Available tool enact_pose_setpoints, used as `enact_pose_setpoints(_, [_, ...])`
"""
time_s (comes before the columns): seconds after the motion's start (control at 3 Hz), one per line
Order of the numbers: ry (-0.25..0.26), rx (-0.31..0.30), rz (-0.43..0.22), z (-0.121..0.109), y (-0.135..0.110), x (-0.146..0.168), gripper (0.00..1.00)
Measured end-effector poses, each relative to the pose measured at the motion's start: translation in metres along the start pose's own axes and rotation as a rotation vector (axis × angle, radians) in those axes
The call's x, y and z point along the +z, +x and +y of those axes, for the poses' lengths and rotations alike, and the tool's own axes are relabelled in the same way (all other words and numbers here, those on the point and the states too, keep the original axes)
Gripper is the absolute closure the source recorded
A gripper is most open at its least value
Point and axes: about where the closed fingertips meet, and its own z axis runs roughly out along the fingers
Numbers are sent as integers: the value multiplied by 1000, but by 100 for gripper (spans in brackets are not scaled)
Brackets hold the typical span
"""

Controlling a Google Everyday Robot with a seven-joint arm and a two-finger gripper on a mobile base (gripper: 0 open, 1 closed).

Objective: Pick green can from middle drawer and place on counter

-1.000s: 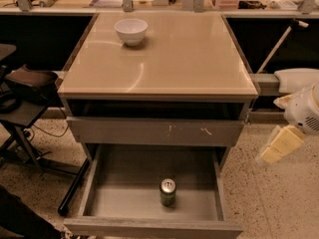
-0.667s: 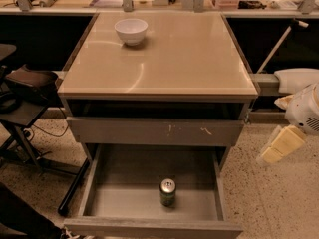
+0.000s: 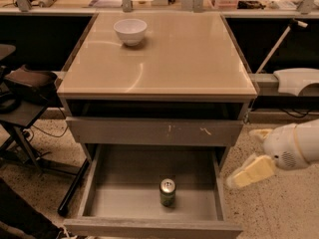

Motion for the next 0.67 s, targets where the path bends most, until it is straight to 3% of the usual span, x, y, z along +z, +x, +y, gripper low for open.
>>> enact_pose_setpoints(0.33, [-121,137,-178,40,-24,76,0])
enact_pose_setpoints(0.67, [-161,156,-264,57,-68,92,0])
